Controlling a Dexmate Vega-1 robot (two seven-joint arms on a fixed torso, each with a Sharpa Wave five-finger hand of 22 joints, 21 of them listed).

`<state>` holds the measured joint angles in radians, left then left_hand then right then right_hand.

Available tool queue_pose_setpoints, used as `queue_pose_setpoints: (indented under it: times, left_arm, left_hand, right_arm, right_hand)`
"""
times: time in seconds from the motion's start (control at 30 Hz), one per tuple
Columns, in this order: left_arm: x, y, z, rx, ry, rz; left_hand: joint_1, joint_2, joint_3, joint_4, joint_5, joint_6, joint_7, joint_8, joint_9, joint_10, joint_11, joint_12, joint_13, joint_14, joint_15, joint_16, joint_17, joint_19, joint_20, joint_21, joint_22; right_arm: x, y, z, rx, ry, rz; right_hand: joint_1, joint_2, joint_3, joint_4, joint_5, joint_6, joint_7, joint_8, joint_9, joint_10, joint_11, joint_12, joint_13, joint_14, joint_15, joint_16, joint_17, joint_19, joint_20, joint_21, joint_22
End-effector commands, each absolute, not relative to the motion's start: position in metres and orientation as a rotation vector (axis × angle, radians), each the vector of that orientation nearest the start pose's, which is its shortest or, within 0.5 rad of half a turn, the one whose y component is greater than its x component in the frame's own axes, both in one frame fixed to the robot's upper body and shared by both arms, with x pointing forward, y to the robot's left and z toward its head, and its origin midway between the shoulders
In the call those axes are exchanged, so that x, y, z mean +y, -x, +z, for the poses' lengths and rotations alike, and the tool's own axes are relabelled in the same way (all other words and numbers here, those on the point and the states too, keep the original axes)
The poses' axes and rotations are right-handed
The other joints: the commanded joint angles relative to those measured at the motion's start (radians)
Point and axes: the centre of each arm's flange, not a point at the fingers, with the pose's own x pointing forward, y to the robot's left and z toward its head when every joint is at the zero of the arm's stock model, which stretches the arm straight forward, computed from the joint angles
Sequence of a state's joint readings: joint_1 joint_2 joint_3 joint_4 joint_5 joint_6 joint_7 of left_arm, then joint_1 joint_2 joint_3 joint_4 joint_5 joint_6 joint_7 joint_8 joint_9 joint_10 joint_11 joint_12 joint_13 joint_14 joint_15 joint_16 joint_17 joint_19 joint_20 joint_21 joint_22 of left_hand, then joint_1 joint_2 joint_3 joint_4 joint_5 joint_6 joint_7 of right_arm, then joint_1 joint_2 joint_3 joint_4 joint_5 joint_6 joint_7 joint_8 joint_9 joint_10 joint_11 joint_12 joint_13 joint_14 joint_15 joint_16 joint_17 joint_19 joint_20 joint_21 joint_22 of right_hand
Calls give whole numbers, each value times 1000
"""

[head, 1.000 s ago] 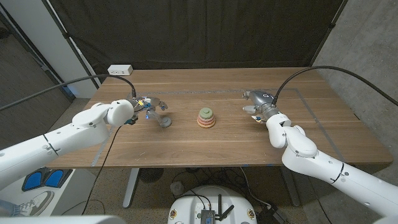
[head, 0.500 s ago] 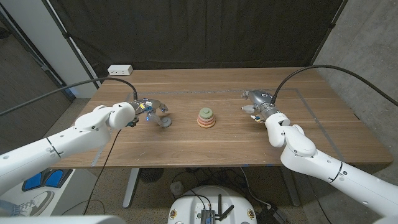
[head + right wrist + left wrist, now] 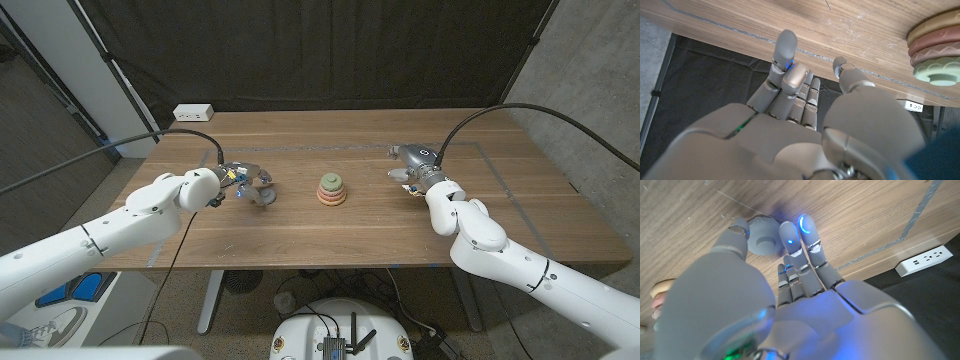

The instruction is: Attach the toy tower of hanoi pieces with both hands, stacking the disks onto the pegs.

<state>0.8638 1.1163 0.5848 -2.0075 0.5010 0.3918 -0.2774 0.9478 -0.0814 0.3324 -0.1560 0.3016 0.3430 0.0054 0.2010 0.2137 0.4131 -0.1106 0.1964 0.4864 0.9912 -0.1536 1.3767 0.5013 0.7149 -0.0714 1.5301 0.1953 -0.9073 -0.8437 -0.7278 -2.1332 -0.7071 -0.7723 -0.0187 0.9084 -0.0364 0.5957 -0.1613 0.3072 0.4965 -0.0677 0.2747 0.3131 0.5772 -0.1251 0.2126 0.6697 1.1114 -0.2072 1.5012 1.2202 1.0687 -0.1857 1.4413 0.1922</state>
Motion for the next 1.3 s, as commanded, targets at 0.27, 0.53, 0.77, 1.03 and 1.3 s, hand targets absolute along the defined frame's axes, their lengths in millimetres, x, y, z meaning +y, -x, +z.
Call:
queue_pose_setpoints:
  times: [0.27, 0.53, 0.77, 1.03, 1.3]
  left_arm:
    - [286, -567, -15, -254, -1668, -84]
    - [285, -568, -18, -255, -1657, -76]
    - [286, -570, -21, -252, -1640, -71]
    - [287, -571, -24, -252, -1624, -64]
    - [290, -569, -28, -236, -1618, -57]
  left_hand:
    - [10, 3, -3, -1, 0, 12, 1, 10, 0, 15, -2, 7, 0, -1, -65, 6, 2, 2, -135, 4, 1]
    - [15, 5, -2, -3, 0, 15, 1, 11, -1, 21, -4, 8, -2, -1, -65, 7, 2, 2, -135, 4, 1]
    - [16, 8, -3, -2, -1, 19, 0, 12, -1, 26, -2, 10, -3, -2, -65, 8, 2, 2, -134, 4, 1]
    - [23, 14, -2, -3, -1, 36, -2, 19, -1, 40, -7, 14, -5, 1, -65, 10, 1, 9, -135, 8, 1]
    - [30, 18, -2, -4, -2, 55, -2, 24, -2, 62, -10, 20, -8, 6, -65, 15, 2, 16, -135, 10, 2]
  right_arm:
    - [-198, -535, -21, -438, 1450, -223]
    - [-198, -535, -23, -430, 1450, -218]
    - [-200, -535, -24, -425, 1455, -218]
    - [-200, -534, -22, -426, 1459, -222]
    - [-199, -534, -23, -426, 1459, -218]
  right_hand:
    - [-6, 6, -2, 1, 6, -5, -2, 8, 1, 13, -2, -3, 2, -2, -11, 2, 4, -6, -36, 0, 1]
    - [-7, 8, -4, 1, 7, -5, -1, 7, 2, 14, -1, -4, 1, -12, -11, -9, -4, -8, -36, -2, 0]
    - [-7, 9, -5, 0, 8, -4, -1, 7, 2, 13, 1, -4, 2, -13, -11, -11, -4, -8, -36, -2, -1]
    - [-8, 11, -7, 0, 9, -3, 0, 7, 2, 14, 0, -4, 4, -14, -11, -14, -4, -9, -36, -2, -1]
    - [-8, 12, -8, 0, 10, -4, -1, 7, 2, 14, -1, -5, 4, -14, -11, -15, -3, -9, -36, -2, 0]
